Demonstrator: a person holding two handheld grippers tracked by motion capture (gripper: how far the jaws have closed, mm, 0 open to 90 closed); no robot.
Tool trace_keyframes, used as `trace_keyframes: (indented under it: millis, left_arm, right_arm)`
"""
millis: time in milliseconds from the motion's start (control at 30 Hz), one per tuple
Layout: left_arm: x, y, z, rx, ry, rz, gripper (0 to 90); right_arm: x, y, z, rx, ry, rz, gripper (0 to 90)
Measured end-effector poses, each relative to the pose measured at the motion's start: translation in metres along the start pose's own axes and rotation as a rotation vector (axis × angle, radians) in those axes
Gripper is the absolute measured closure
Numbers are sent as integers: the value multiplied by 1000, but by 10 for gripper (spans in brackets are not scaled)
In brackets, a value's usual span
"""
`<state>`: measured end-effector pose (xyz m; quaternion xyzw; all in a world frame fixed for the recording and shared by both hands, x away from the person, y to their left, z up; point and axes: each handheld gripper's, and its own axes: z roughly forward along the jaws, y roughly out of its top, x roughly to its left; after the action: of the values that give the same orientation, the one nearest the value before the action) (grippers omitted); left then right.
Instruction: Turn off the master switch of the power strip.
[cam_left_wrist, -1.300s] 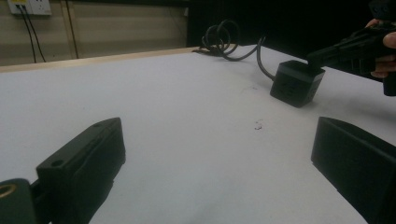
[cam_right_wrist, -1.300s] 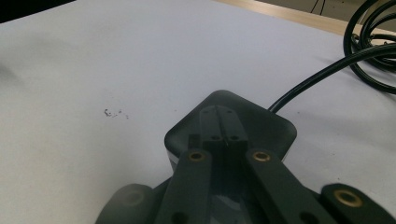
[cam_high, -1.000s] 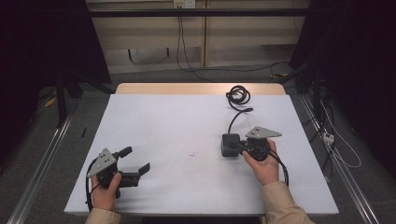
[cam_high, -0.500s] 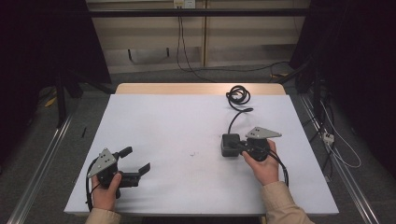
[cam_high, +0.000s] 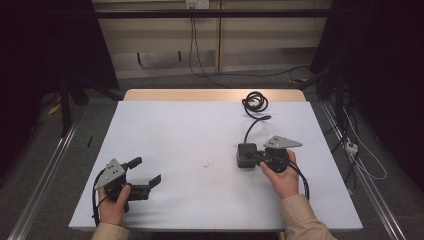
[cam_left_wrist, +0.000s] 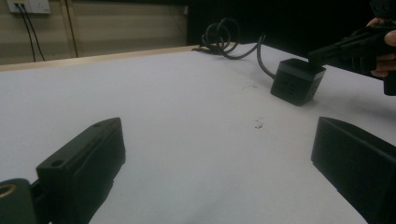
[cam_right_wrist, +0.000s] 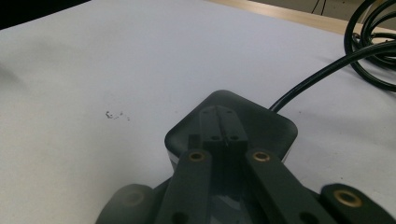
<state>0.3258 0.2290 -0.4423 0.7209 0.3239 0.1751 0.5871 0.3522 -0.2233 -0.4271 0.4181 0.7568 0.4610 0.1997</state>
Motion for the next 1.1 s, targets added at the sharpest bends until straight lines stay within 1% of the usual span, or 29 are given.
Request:
trace_keyframes:
  millis: [67,233,433,567,600,733,900,1100]
  left_arm:
    - [0,0,0,0,0,1,25]
    - [0,0,0,0,0,0,25]
    - [0,0,1,0,2,-2,25]
    - [0,0,1,3,0,4,25]
    - [0,1,1,1,0,4,25]
    - [1,1,1,5,3,3,25]
    - [1,1,1,2,5,5,25]
    - [1,1,1,5,2,4,25]
  right_arm:
    - [1,0,0,-2,-3,-7,900]
    - [0,0,0,-5,3,8,900]
    - [0,0,0,-4,0,3,900]
    - [0,0,0,-6,-1,4,900]
    - [0,0,-1,-25,0,3,900]
    - [-1,1,-1,-24,3,18,900]
    - [-1,1,-2,-23,-1,10,900]
    - [-1,3,-4,-46,12,12,900]
